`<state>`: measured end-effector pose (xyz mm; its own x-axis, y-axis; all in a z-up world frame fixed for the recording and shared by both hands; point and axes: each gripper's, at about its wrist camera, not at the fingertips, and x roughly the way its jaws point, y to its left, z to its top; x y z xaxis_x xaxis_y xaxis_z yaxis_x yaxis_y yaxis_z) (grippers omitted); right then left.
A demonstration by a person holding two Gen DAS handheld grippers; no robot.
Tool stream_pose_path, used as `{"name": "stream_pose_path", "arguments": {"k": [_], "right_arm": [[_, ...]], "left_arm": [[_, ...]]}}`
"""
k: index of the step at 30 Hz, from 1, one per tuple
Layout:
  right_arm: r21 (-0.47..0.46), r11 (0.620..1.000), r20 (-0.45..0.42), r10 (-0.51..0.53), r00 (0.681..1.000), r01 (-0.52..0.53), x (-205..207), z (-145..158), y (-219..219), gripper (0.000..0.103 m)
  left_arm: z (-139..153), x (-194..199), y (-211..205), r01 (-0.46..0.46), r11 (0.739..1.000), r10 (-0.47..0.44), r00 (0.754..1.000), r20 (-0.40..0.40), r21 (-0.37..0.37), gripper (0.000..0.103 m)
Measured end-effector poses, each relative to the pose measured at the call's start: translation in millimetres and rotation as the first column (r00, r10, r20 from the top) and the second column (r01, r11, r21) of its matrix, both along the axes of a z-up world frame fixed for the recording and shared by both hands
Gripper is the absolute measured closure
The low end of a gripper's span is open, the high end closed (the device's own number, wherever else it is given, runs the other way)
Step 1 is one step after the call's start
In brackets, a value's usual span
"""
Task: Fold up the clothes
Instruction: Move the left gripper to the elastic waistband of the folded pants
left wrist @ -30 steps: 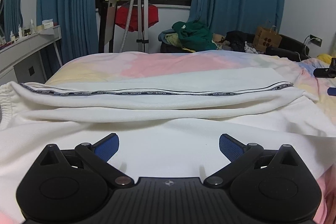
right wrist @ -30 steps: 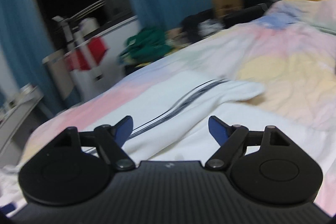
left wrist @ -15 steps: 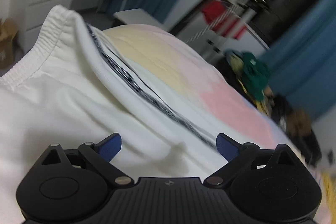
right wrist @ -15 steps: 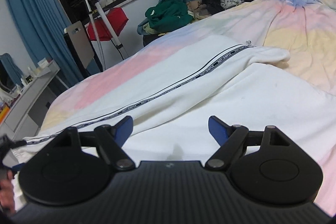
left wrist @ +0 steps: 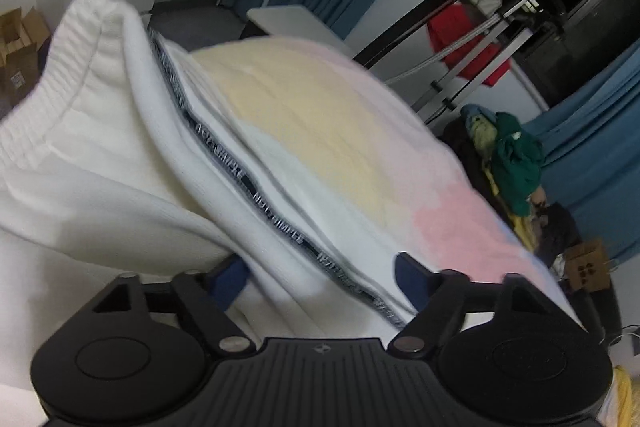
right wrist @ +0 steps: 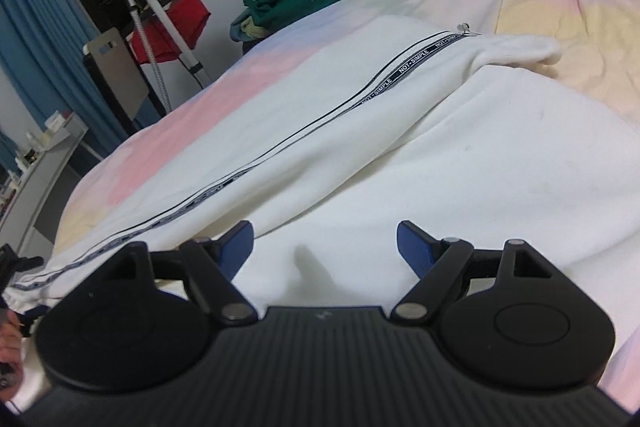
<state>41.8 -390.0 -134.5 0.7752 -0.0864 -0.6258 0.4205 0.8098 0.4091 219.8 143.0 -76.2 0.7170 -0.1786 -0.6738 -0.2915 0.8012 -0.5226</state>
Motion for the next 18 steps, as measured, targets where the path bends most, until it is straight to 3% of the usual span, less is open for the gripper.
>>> {"name": "stream_pose_path", "arguments": {"k": [3,7,9,14,16,18], "right_arm": [[0.007,1.0,-0.001,-0.006,1.0,0.006,3,-3,-2,0.022],[0.037,0.999,-0.006,-0.009,1.0,0.009,6,-7,-5,0.022],[0.035,0.999,-0.014,-0.004,1.0,0.005,7,-9,-4,0.022],[0.056,0.998,-0.017,0.0,1.0,0.001,4,-10,-4,0.022],[0.061,0.998,-0.024,0.0,1.0,0.002,3,-11,-4,0.022],[0.081,0.997,-0.031,0.001,1.0,0.001,3,-13,-4,0.022]], "left_arm": [[13,-8,2,0.012,0.999,-0.01,0.999,0.043,-0.044,0.028],[8,-9,2,0.042,0.991,-0.042,0.999,-0.002,-0.128,0.035],[9,-15,5,0.035,0.992,-0.034,0.999,0.014,-0.122,0.037],[19,-37,14,0.058,0.981,-0.047,0.997,0.066,-0.186,0.037],[30,-42,14,0.075,0.982,-0.055,0.991,0.118,-0.174,0.037],[43,-51,17,0.064,0.992,-0.046,0.985,0.167,-0.108,0.032]]}}
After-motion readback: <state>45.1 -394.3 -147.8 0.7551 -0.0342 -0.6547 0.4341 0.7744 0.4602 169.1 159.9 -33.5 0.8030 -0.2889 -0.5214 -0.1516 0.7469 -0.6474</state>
